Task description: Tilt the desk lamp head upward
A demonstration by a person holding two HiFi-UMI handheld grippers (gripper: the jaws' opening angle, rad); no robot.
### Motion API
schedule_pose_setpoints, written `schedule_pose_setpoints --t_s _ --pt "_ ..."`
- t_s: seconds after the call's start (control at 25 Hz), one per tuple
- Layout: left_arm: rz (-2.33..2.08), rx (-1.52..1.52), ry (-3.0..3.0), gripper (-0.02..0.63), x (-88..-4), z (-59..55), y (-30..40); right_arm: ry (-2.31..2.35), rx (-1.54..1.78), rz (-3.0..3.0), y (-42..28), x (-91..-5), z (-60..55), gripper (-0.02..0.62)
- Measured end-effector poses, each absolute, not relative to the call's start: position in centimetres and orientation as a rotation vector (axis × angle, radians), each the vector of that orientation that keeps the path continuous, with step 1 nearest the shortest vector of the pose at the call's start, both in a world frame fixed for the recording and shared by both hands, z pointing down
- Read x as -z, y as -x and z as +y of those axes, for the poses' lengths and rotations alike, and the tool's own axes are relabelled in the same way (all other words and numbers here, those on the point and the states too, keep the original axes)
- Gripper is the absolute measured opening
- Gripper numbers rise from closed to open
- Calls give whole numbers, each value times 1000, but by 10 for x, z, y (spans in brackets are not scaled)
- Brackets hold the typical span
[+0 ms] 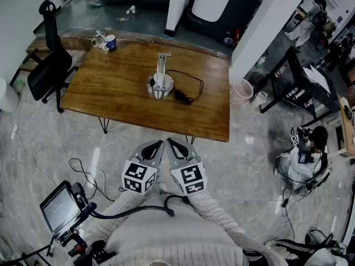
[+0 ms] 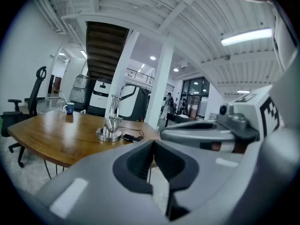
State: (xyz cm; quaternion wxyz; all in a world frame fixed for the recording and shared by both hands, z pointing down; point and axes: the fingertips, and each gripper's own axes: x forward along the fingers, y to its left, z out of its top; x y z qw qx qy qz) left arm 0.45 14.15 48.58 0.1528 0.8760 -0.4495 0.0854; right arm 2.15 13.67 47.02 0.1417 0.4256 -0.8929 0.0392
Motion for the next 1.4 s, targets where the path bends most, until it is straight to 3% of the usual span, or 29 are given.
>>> schedule_pose_setpoints --t_s 0.52,1.4 --pt "-1384 -148 -2469 8 -479 60 29 -1249 -156 -2588 -24 -475 67 -2" --pt "-1112 -258 -2732 8 -478 -117 47 -1425 -239 -2531 -22 -483 -130 -2"
